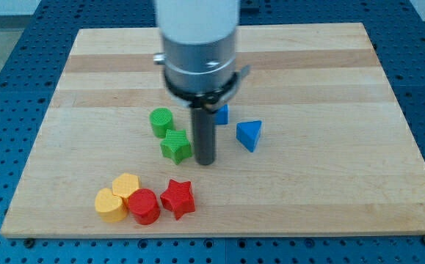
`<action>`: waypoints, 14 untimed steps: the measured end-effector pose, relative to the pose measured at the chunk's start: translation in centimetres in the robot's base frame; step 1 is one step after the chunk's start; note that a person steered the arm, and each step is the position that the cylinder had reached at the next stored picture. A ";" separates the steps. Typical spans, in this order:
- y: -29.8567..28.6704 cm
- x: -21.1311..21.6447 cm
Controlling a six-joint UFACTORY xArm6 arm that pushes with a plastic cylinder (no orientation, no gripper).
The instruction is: Move blue triangle closer to red star
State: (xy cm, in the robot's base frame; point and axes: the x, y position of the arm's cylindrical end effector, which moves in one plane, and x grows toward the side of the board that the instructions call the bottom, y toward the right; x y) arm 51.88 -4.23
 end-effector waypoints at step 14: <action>-5.5 -3.6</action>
State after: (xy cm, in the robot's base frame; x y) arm 48.27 -9.74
